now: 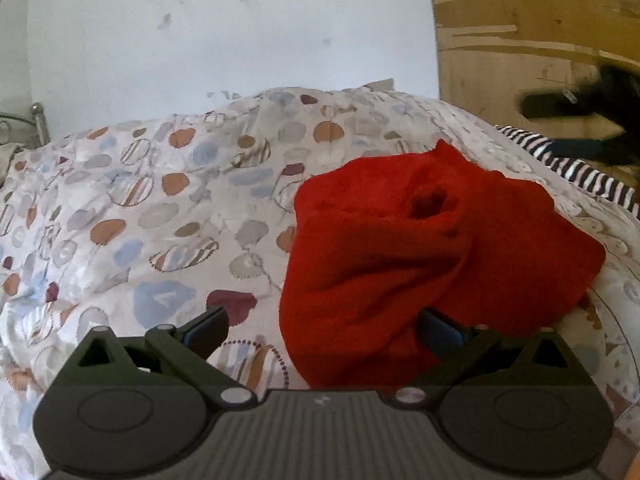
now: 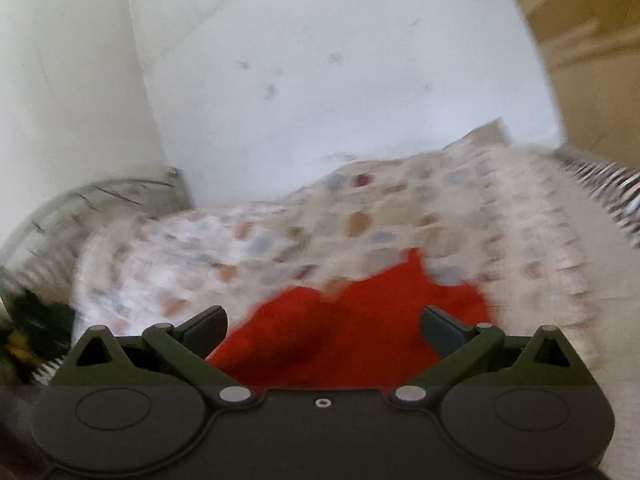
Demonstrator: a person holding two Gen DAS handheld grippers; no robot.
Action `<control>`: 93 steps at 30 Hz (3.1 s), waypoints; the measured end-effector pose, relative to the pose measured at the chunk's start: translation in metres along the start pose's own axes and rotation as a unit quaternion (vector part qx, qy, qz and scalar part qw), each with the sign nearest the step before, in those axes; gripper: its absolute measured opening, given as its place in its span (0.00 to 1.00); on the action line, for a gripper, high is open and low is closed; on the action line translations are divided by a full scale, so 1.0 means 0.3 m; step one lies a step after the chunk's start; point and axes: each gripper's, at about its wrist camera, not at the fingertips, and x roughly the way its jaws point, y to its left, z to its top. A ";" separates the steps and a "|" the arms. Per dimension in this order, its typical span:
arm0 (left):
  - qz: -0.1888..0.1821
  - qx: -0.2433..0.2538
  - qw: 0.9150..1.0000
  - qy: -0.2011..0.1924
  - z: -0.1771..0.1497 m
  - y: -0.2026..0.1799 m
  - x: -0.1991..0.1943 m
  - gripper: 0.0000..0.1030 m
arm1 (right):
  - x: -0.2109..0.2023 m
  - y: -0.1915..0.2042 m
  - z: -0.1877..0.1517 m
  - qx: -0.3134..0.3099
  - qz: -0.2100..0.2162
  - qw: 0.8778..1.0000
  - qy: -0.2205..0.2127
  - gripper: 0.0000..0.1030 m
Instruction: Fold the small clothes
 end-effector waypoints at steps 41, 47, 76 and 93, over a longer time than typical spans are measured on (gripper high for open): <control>-0.227 0.177 0.957 -0.029 0.156 -0.521 0.124 0.25 | 0.165 -0.424 0.054 0.121 -0.061 0.988 0.074 0.20; -0.248 0.139 0.958 -0.035 0.176 -0.440 0.068 0.52 | 0.161 -0.452 0.004 0.142 -0.050 0.986 0.068 0.20; -0.146 -0.190 0.969 0.061 0.087 -0.073 0.130 0.99 | -0.106 -0.085 -0.089 -0.035 -0.130 0.989 0.060 0.99; -0.139 -0.151 0.976 0.072 0.078 -0.171 0.155 1.00 | -0.084 -0.148 -0.251 -0.087 -0.170 0.979 0.067 0.99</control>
